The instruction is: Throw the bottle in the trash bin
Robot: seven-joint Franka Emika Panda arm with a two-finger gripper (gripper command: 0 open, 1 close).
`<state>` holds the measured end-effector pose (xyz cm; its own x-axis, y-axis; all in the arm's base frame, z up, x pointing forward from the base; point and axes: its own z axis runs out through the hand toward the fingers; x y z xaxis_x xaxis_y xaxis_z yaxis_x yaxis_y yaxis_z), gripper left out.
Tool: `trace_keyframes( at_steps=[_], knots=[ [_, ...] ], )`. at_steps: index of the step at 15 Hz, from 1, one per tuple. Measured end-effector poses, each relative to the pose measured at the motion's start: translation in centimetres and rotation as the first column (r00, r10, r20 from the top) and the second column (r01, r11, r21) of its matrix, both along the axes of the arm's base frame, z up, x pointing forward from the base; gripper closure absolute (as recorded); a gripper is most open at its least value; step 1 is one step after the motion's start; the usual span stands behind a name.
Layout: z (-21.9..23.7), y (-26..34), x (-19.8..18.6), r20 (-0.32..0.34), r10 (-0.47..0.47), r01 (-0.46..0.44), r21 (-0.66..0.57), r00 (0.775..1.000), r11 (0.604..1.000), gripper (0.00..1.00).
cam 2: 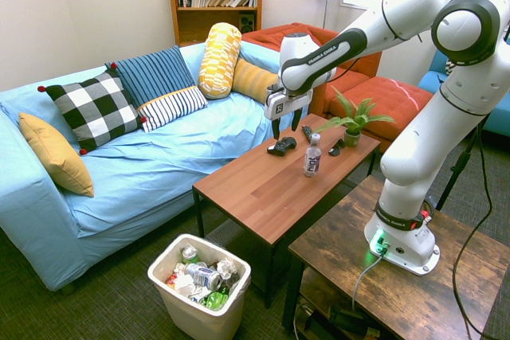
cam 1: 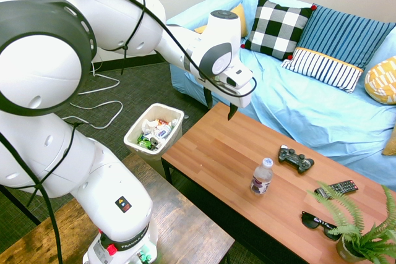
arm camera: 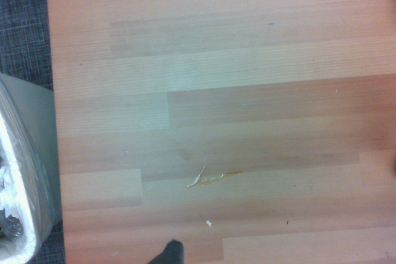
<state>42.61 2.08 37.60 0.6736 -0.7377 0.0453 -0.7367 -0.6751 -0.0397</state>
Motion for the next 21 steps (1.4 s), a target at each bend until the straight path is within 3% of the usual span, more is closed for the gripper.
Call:
trace_keyframes(
  at_steps=[5, 12, 15, 21],
  knots=[
    [-0.1, -1.4, -0.2, 0.01, -0.052, 0.052, -0.01, 0.999, 0.999, 0.0],
    [1.0, -13.0, -2.9, 0.084, -0.251, 0.257, -0.078, 0.964, 0.963, 0.0],
    [-1.2, -16.0, -2.8, 0.084, -0.299, 0.306, -0.084, 0.951, 0.948, 0.0],
    [-7.7, -18.3, -0.1, 0.023, -0.365, 0.365, -0.087, 0.931, 0.927, 0.0]
  ],
)
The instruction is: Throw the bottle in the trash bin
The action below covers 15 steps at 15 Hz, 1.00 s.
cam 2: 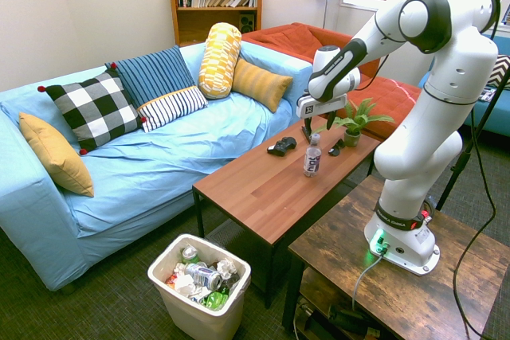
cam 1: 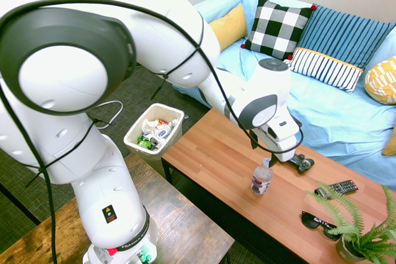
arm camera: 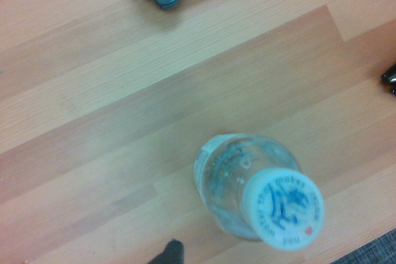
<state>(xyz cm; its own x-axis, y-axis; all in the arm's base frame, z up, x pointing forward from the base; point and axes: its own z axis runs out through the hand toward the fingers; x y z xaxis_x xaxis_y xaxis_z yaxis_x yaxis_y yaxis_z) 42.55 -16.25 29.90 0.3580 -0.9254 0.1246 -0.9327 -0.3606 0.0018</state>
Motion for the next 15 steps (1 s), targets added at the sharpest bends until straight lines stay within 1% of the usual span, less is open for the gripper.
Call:
trace_keyframes(
  at_steps=[2, 5, 6, 15],
  knots=[
    [-1.9, -0.5, 1.2, -0.031, -0.011, 0.011, 0.001, 0.999, 1.0, 0.0],
    [-4.3, -1.0, 1.9, -0.067, -0.015, 0.016, 0.005, 0.998, 1.0, 0.0],
    [-4.8, -1.1, 2.1, -0.076, -0.016, 0.016, 0.005, 0.997, 1.0, 1.0],
    [-6.5, -1.3, 2.2, -0.101, -0.031, 0.033, 0.019, 0.994, 0.999, 1.0]
  ],
)
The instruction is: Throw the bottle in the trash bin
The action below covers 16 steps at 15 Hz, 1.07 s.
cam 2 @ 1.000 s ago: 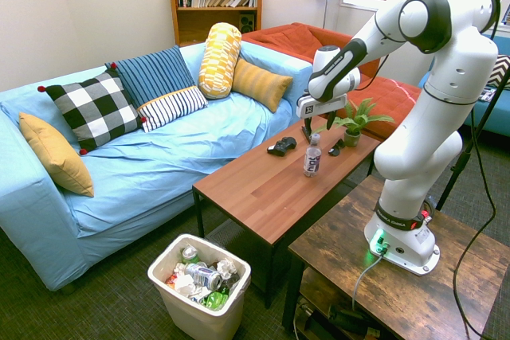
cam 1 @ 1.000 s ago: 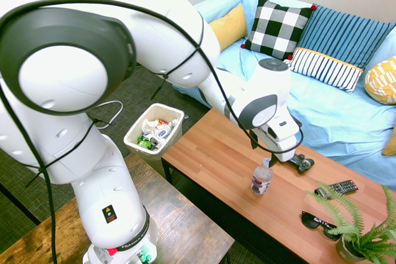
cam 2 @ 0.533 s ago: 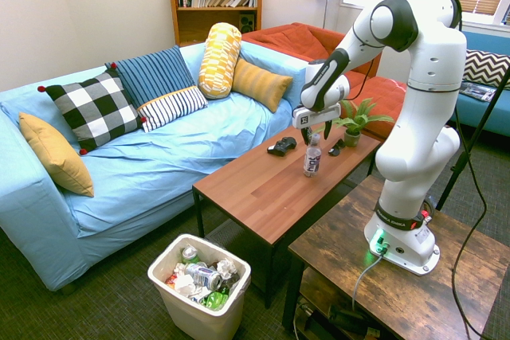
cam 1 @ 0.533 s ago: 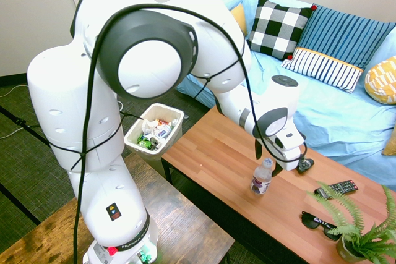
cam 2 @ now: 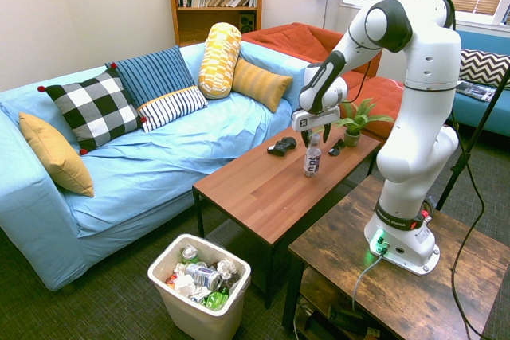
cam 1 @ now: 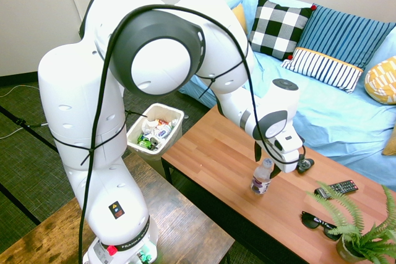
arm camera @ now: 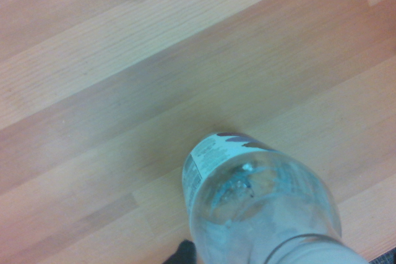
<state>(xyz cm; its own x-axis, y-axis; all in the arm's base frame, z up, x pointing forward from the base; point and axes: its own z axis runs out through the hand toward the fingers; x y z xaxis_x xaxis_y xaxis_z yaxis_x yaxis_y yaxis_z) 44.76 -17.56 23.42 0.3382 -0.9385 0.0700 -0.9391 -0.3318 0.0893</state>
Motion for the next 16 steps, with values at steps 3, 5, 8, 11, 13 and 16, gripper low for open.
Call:
trace_keyframes(
  at_steps=[3, 5, 8, 11, 13, 16],
  knots=[
    [-0.1, -0.3, -0.1, 0.001, -0.001, 0.001, 0.004, 1.0, 1.0, 1.0],
    [0.0, -0.3, 0.0, 0.006, 0.002, -0.002, 0.003, 1.0, 1.0, 1.0],
    [0.1, -0.5, 0.0, 0.012, 0.004, -0.004, 0.003, 1.0, 1.0, 1.0],
    [0.5, -0.6, 0.0, 0.024, 0.01, -0.01, 0.009, 1.0, 1.0, 1.0],
    [2.4, 0.0, 0.2, 0.057, 0.026, -0.027, 0.007, 0.998, 1.0, 1.0],
    [8.4, 4.3, 0.2, 0.126, 0.087, -0.089, 0.005, 0.988, 0.996, 1.0]
  ],
)
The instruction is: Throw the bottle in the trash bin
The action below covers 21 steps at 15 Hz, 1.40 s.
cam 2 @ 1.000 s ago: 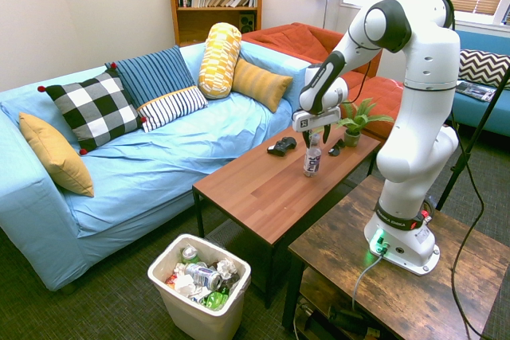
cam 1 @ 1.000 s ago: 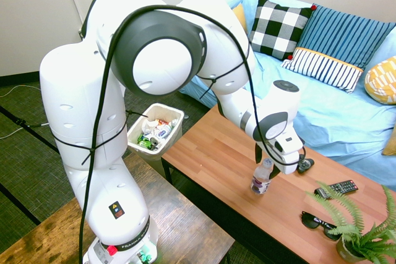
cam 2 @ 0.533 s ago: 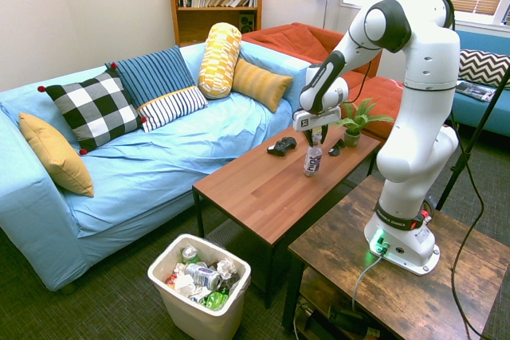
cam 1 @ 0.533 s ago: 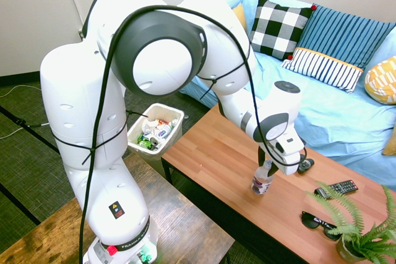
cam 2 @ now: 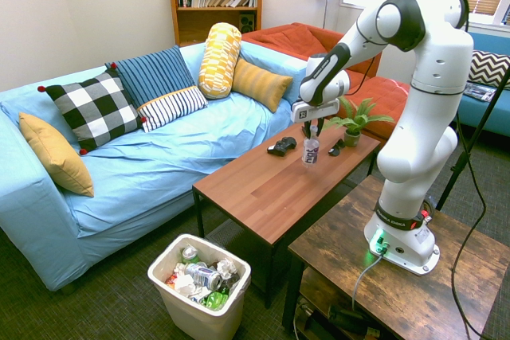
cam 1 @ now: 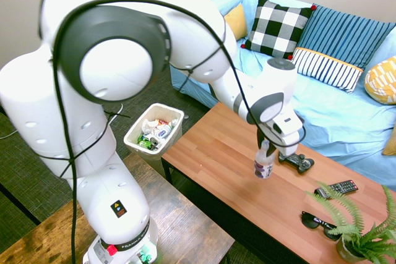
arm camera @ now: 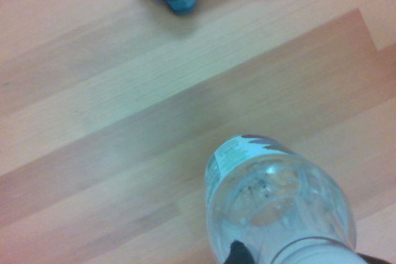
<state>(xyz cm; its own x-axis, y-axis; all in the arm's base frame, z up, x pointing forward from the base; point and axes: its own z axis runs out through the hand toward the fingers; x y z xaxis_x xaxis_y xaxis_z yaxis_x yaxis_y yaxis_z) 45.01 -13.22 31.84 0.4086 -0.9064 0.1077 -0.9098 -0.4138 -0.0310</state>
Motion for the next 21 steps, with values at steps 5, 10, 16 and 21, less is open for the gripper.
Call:
trace_keyframes(
  at_steps=[5, 10, 16, 21],
  knots=[
    [8.1, 16.5, 0.1, 0.118, 0.095, -0.092, -0.037, 0.988, 0.995, 1.0],
    [7.3, 36.1, -1.8, 0.139, 0.232, -0.228, -0.046, 0.963, 0.973, 1.0],
    [-2.0, 52.8, -3.7, 0.064, 0.372, -0.371, -0.025, 0.926, 0.928, 1.0],
    [-11.9, 61.4, -2.5, 0.025, 0.443, -0.442, -0.043, 0.896, 0.896, 0.0]
  ],
)
